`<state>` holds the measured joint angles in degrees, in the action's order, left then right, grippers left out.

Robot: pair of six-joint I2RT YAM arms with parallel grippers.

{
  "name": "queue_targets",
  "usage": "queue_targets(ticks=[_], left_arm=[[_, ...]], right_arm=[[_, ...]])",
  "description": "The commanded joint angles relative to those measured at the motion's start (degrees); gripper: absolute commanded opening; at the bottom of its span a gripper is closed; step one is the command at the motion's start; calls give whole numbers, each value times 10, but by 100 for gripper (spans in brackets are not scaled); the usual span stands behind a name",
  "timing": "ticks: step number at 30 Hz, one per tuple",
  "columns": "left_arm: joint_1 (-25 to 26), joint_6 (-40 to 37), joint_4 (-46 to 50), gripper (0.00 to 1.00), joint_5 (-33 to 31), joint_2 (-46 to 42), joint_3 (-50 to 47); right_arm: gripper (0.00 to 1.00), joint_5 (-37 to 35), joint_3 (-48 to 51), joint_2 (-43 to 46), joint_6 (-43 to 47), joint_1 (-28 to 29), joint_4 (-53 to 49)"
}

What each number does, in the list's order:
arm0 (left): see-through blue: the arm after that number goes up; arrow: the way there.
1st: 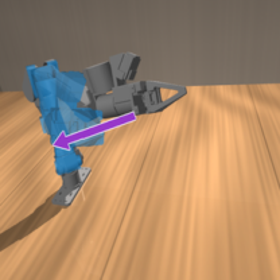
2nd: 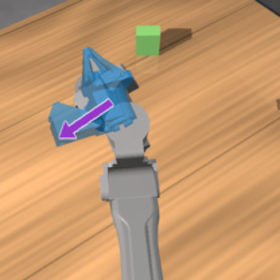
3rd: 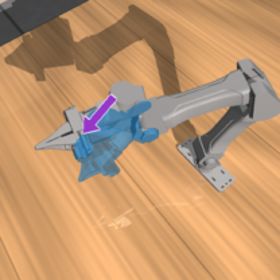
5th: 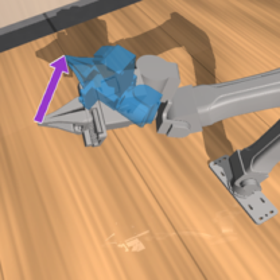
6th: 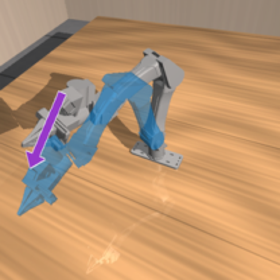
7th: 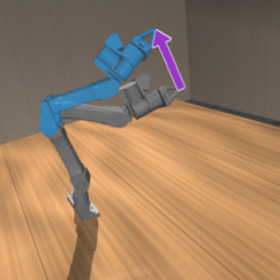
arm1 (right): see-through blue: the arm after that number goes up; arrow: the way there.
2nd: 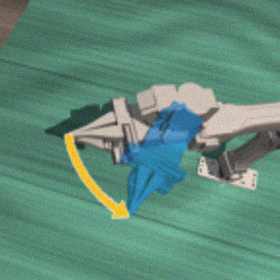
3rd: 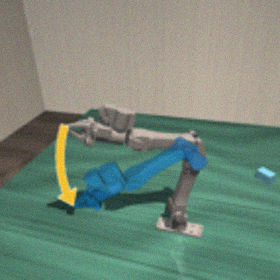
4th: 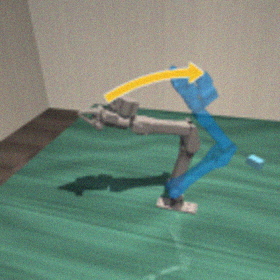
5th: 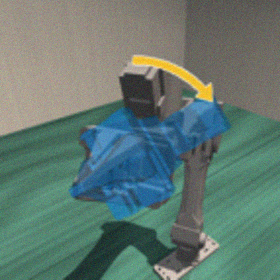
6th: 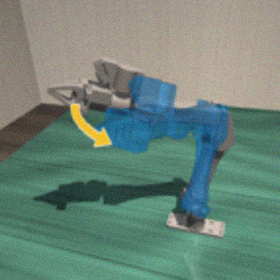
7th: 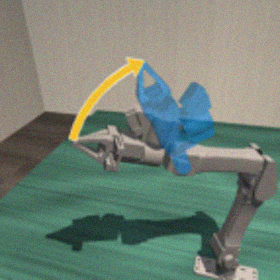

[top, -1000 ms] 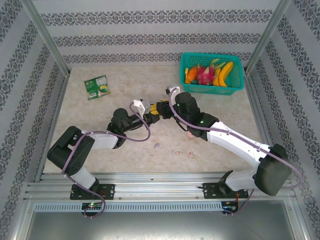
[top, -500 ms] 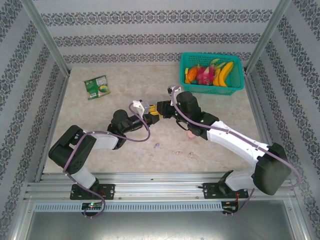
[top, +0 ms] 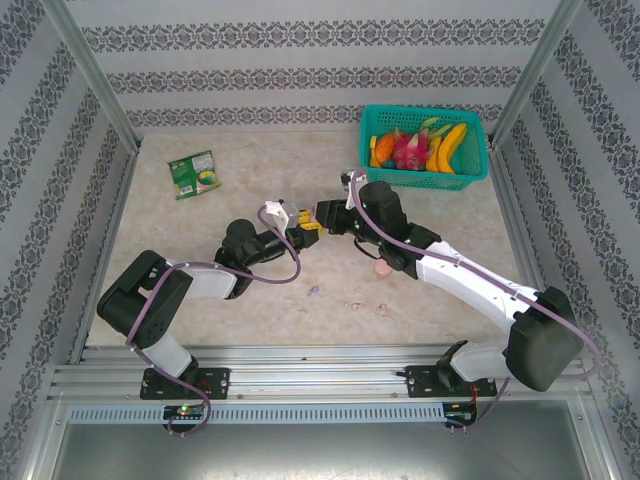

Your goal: Insert wireless bluetooth earbuds into charging case

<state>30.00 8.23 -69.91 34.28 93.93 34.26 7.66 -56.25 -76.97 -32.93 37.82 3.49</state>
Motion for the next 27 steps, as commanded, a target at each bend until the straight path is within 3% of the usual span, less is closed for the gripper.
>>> queue_targets(ticks=[1, 19, 27], left_arm=[[9, 2, -65, 0, 20, -16, 6], [9, -3, -55, 0, 21, -21, 8], [9, -6, -48, 0, 21, -24, 10]], right_arm=[[25, 5, 16, 7, -14, -13, -2], [16, 22, 15, 8, -22, -19, 6], [14, 22, 0, 9, 14, -9, -17]])
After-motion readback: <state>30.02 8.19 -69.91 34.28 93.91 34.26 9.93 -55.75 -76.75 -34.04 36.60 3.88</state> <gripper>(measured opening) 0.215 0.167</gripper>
